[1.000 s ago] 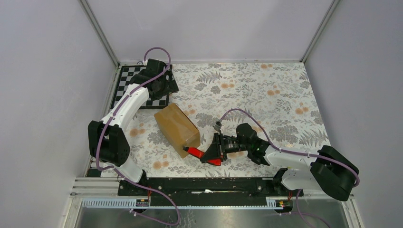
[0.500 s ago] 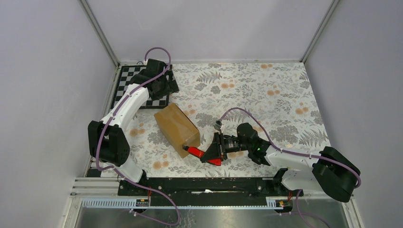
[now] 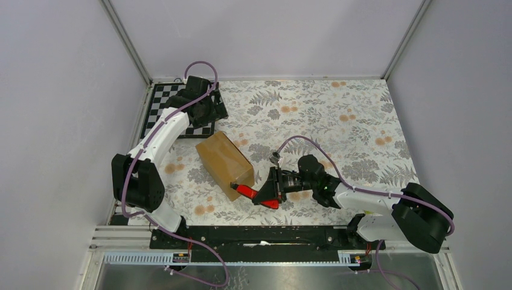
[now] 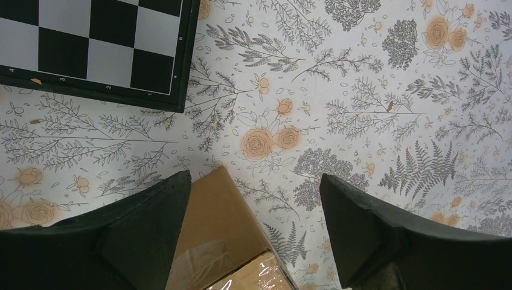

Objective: Unpack the express box
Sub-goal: Cut the express box at the center of the board.

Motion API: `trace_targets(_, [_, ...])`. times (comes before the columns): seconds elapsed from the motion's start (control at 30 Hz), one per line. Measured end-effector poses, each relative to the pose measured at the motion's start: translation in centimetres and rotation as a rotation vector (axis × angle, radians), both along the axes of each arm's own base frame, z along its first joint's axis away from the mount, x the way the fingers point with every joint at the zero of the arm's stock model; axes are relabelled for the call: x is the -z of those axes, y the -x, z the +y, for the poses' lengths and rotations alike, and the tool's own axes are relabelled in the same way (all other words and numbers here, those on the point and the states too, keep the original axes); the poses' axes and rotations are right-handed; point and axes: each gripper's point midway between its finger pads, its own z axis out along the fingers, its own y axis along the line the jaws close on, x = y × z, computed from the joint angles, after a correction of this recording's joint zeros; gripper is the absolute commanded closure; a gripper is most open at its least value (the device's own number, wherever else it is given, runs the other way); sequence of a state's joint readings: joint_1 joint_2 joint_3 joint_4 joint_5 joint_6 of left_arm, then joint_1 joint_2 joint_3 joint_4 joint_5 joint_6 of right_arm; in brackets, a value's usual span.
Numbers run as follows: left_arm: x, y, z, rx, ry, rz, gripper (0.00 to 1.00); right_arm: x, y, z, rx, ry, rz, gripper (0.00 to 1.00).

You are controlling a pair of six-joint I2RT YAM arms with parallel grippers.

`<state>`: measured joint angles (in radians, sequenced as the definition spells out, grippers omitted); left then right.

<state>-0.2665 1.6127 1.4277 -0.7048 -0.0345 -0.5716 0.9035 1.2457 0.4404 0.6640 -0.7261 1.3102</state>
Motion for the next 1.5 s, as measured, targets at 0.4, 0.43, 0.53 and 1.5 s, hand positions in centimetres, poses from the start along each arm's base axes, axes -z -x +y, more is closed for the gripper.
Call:
trace_targets(0.4, [0.01, 0.04, -0.02, 0.004, 0.000, 0.000, 0.15, -0.03, -0.03, -0.01, 0.001, 0.000, -0.007, 1.00])
trace_targets(0.43, [0.01, 0.04, -0.02, 0.004, 0.000, 0.000, 0.15, -0.02, -0.02, -0.02, 0.001, 0.001, -0.007, 1.00])
trace_targets(0.53, [0.02, 0.03, -0.01, 0.004, -0.001, 0.000, 0.15, -0.05, -0.01, -0.04, 0.001, 0.001, -0.007, 1.00])
trace_targets(1.5, [0.02, 0.03, 0.01, 0.007, -0.003, -0.001, 0.16, -0.24, 0.09, -0.18, 0.002, 0.002, -0.007, 1.00])
